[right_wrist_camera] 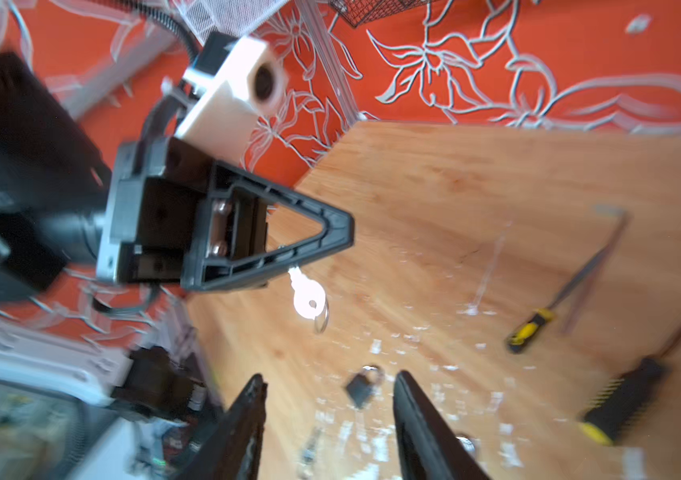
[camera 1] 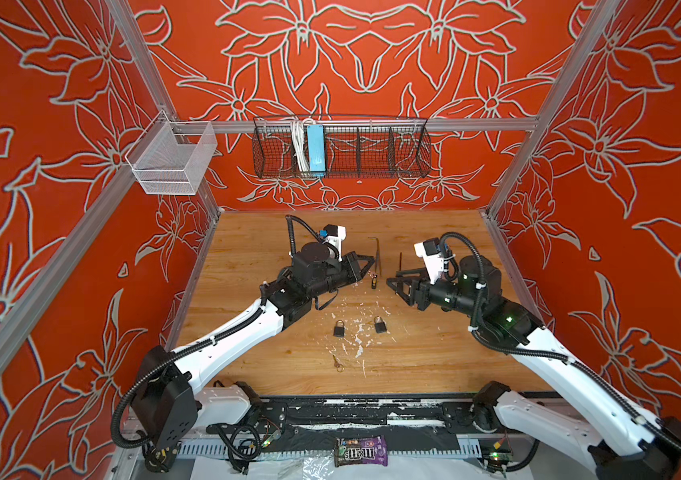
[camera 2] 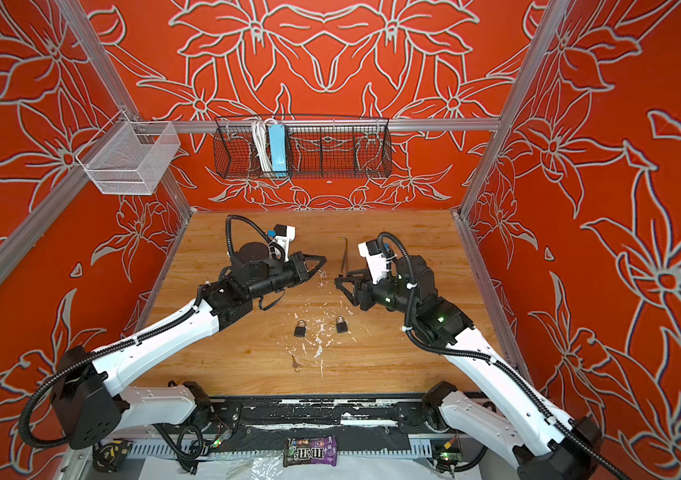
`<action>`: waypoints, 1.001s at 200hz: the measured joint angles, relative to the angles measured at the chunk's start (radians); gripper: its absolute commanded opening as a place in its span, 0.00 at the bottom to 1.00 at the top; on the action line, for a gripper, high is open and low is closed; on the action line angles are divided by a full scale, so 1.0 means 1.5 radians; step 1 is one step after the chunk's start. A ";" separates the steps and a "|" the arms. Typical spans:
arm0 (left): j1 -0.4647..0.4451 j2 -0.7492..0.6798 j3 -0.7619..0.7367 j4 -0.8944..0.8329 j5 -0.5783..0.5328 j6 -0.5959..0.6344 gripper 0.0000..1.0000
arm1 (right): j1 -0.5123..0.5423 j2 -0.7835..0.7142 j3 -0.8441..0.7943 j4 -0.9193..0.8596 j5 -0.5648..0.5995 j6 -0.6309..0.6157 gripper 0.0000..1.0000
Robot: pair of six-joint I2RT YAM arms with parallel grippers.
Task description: Unlock with the key
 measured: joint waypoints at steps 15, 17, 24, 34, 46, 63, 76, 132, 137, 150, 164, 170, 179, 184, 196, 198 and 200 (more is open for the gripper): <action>0.000 0.002 0.000 0.034 0.035 0.017 0.00 | -0.024 0.003 -0.025 0.039 -0.054 0.071 0.48; 0.000 0.002 0.000 0.039 0.039 0.020 0.00 | -0.026 0.003 -0.027 0.042 -0.059 0.079 0.48; 0.000 0.004 0.000 0.054 0.052 0.025 0.00 | -0.029 0.007 -0.031 0.054 -0.077 0.104 0.47; -0.001 0.008 0.000 0.076 0.069 0.033 0.00 | -0.034 0.012 -0.035 0.077 -0.100 0.134 0.46; -0.003 0.015 0.000 0.098 0.085 0.042 0.00 | -0.039 0.017 -0.042 0.118 -0.127 0.170 0.45; -0.007 0.025 0.004 0.109 0.100 0.056 0.00 | -0.048 0.025 -0.055 0.177 -0.152 0.216 0.43; -0.010 0.033 0.010 0.113 0.110 0.063 0.00 | -0.051 0.033 -0.058 0.204 -0.166 0.239 0.41; -0.013 0.046 0.022 0.127 0.125 0.076 0.00 | -0.054 0.047 -0.059 0.260 -0.194 0.279 0.30; -0.013 0.047 0.024 0.127 0.124 0.076 0.00 | -0.054 0.047 -0.060 0.263 -0.195 0.281 0.30; -0.013 0.047 0.028 0.128 0.124 0.077 0.00 | -0.054 0.047 -0.065 0.272 -0.198 0.284 0.27; -0.013 0.047 0.030 0.128 0.124 0.079 0.00 | -0.055 0.047 -0.069 0.277 -0.201 0.289 0.24; -0.013 0.047 0.031 0.128 0.124 0.079 0.00 | -0.055 0.047 -0.071 0.279 -0.202 0.291 0.23; -0.013 0.047 0.032 0.128 0.124 0.080 0.00 | -0.056 0.048 -0.073 0.283 -0.203 0.295 0.21; -0.013 0.047 0.032 0.128 0.124 0.080 0.00 | -0.056 0.049 -0.075 0.285 -0.203 0.297 0.19; -0.013 0.048 0.032 0.128 0.124 0.082 0.00 | -0.059 0.050 -0.077 0.292 -0.204 0.299 0.17; -0.013 0.049 0.032 0.128 0.124 0.082 0.00 | -0.059 0.050 -0.078 0.293 -0.204 0.301 0.17; -0.013 0.049 0.032 0.128 0.124 0.082 0.00 | -0.060 0.050 -0.078 0.293 -0.204 0.301 0.16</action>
